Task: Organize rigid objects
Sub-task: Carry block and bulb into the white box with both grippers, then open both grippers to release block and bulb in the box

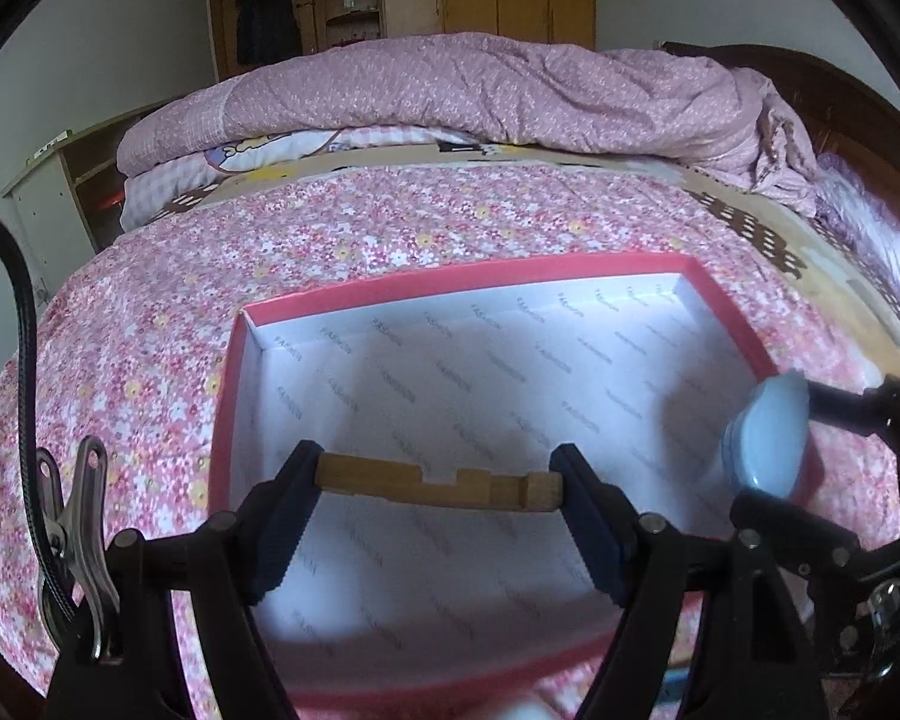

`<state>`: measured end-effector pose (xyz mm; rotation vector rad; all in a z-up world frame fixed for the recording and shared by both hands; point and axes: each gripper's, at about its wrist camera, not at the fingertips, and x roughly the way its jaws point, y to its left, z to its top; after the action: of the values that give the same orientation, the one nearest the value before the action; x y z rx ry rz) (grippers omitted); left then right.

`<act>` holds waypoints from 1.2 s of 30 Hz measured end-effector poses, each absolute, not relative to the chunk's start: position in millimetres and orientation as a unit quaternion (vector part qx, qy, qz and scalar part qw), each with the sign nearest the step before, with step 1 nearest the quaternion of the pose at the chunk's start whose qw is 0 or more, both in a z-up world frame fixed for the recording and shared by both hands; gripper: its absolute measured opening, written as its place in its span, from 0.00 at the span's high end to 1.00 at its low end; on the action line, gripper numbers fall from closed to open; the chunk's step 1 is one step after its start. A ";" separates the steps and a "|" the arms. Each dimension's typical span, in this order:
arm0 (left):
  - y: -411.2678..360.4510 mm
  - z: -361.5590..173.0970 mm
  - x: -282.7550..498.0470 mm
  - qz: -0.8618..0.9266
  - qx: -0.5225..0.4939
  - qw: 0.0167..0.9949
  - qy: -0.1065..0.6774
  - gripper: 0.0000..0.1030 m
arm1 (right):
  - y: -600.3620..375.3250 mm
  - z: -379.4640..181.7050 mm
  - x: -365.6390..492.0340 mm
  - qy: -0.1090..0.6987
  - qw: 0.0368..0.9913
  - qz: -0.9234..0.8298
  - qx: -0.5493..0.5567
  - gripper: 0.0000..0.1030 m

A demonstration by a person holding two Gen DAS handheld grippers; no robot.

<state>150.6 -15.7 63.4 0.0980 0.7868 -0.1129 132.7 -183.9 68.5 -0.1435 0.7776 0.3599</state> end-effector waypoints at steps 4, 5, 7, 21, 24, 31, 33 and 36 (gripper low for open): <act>-17.2 57.2 162.9 -0.050 0.055 0.920 0.384 0.22 | -179.9 65.5 144.8 0.384 0.904 0.173 -0.072 0.22; -17.8 54.7 166.5 -0.051 0.056 0.919 0.387 0.22 | -178.6 64.3 148.2 0.386 0.903 0.172 -0.074 0.22; -18.5 51.0 171.6 -0.054 0.058 0.917 0.392 0.22 | -176.3 61.9 152.9 0.388 0.903 0.169 -0.078 0.22; -13.3 41.1 184.6 -0.061 0.050 0.914 0.397 0.20 | -165.2 36.6 168.7 0.430 0.885 0.153 -0.091 0.21; -14.1 41.7 186.1 -0.062 0.052 0.913 0.399 0.19 | -165.2 36.7 168.7 0.432 0.884 0.153 -0.091 0.21; -8.1 48.3 187.5 -0.058 0.025 0.908 0.414 0.19 | -169.0 42.4 170.2 0.441 0.881 0.163 -0.051 0.21; -6.1 52.7 183.8 -0.055 0.019 0.910 0.411 0.19 | -173.4 46.8 168.3 0.439 0.882 0.169 -0.036 0.21; -4.4 60.5 176.6 -0.051 0.018 0.914 0.401 0.19 | -177.9 54.1 163.9 0.429 0.886 0.173 -0.027 0.21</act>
<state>176.6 -4.4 60.5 0.0380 0.8258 -0.1043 163.9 -177.9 54.1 -0.0568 0.8919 0.3590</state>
